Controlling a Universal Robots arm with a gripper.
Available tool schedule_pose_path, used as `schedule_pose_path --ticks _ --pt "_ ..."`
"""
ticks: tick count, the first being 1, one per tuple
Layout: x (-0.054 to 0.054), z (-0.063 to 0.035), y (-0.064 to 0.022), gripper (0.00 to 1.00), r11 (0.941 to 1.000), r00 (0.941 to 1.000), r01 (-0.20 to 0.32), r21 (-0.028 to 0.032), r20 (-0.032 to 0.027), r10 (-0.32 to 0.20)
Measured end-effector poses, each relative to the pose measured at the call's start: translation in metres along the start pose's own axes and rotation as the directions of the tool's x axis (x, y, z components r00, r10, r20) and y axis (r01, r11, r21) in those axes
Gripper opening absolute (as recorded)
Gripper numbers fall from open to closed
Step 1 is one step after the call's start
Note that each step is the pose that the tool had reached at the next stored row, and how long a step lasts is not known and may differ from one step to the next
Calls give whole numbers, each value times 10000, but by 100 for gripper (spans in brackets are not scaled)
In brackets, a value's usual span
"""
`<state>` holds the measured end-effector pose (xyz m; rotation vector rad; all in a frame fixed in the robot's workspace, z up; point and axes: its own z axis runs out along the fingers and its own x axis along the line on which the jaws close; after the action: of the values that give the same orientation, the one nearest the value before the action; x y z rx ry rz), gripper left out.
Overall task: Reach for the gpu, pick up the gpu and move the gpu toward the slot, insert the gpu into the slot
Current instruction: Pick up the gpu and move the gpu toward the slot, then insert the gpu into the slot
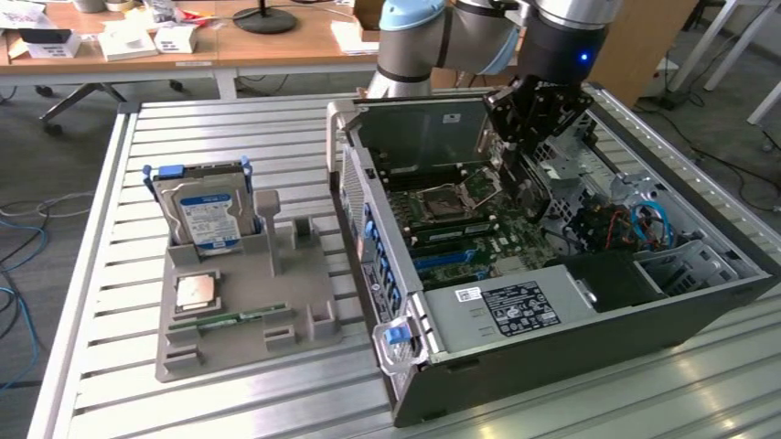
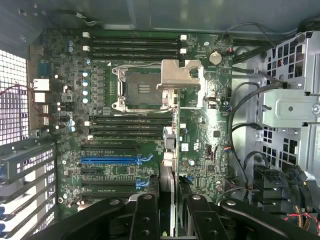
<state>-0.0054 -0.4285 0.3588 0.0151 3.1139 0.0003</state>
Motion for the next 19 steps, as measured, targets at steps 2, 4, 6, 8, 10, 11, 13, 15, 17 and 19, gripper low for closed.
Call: schedule_pose_path --ticks 2,4,6,8,10,11,13,15,17,19 --pt "0 0 0 26 10000 10000 0 0 0 0" --pt "0 0 0 26 10000 10000 0 0 0 0" --pt "0 0 0 26 10000 10000 0 0 0 0" --pt "0 0 0 26 10000 10000 0 0 -1 0" --pt "0 0 0 26 10000 10000 1 0 0 -1" --pt "-2 0 0 26 10000 10000 7 0 0 -7" --pt "-3 0 0 26 9999 9999 148 1 0 -148" --pt "-3 1 1 26 9989 9989 479 -8 0 -479" --pt "-3 4 0 26 9965 9965 836 -20 1 -836" --pt "-3 5 0 26 9932 9932 1162 -28 1 -1162"
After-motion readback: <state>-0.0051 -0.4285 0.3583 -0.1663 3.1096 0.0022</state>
